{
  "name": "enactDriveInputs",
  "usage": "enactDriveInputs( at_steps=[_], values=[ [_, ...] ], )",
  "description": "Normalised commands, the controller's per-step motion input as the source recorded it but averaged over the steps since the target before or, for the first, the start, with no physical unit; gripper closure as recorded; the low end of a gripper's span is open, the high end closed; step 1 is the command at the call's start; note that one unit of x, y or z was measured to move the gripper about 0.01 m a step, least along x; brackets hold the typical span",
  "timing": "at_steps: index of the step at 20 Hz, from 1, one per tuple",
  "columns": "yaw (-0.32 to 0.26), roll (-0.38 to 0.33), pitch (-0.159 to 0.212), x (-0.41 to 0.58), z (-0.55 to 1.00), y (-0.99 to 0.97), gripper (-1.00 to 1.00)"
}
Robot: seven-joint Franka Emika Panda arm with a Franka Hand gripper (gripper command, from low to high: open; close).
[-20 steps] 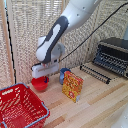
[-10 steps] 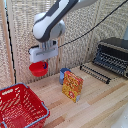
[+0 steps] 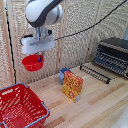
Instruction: Please locate the crimson dish within your space. Move your hand towards it gently. Tenderly hold the bowl carefully using your fingers and raise it. With caution, shift it towards the basket. Kindly let loose of the dish to drop it in the basket.
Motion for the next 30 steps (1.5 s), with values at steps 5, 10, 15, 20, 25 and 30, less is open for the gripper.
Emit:
enactDriveInputs(
  at_steps=[5, 10, 15, 20, 25, 30],
  values=[
    [0.0, -0.002, 0.062, -0.269, 0.12, 0.92, 1.0],
    [0.0, -0.057, 0.053, -0.108, -0.29, 0.89, 1.0],
    [0.005, -0.094, 0.028, 0.0, -0.5, 0.59, 1.0],
    [-0.19, -0.051, -0.115, 0.035, -0.22, 0.12, -1.0],
    [-0.064, 0.032, -0.135, 0.255, 0.51, -0.17, -1.0],
    [0.128, 0.076, -0.189, 0.469, 0.53, -0.51, -1.0]
  ],
)
